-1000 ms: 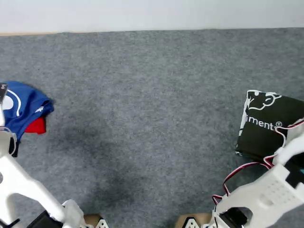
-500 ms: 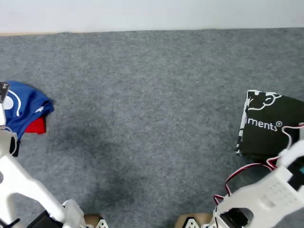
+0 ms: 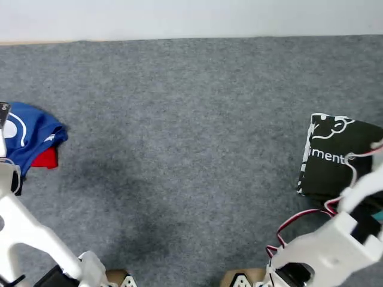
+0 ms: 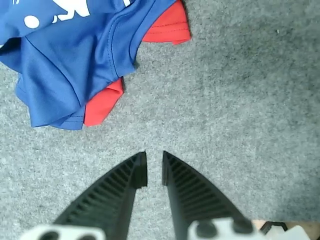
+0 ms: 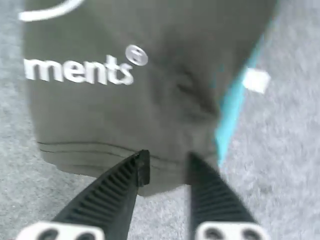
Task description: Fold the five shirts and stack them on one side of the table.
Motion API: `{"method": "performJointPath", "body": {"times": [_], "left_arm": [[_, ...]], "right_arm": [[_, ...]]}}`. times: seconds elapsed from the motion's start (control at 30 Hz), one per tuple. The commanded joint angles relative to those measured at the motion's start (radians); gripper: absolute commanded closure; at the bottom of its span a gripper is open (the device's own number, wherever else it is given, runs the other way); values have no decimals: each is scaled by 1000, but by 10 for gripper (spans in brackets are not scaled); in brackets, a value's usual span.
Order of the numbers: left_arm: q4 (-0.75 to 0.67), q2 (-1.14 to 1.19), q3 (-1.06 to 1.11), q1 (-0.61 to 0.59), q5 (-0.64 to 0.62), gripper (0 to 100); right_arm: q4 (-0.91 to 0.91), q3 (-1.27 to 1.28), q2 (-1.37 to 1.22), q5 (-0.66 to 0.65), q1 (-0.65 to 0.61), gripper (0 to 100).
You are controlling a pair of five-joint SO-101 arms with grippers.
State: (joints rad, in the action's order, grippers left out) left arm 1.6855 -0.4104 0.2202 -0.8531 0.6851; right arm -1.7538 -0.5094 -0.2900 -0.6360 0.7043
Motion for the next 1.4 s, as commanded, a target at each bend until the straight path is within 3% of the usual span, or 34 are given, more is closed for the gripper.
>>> {"method": "performJointPath", "body": {"times": [0.0,0.5,0.77,1.0,1.37], "left_arm": [[-20,-20,-5,6,9,942],[-34,-20,10,6,9,942],[-72,-20,48,8,9,942],[-75,-20,45,8,9,942],[-77,-20,45,8,11,942]], "right_arm": [[-28,-40,50,-8,-41,976],[125,-44,-409,37,47,990],[-15,-199,-321,43,-13,990],[-41,-232,-205,34,81,990],[2,-121,-417,-54,147,990]]}}
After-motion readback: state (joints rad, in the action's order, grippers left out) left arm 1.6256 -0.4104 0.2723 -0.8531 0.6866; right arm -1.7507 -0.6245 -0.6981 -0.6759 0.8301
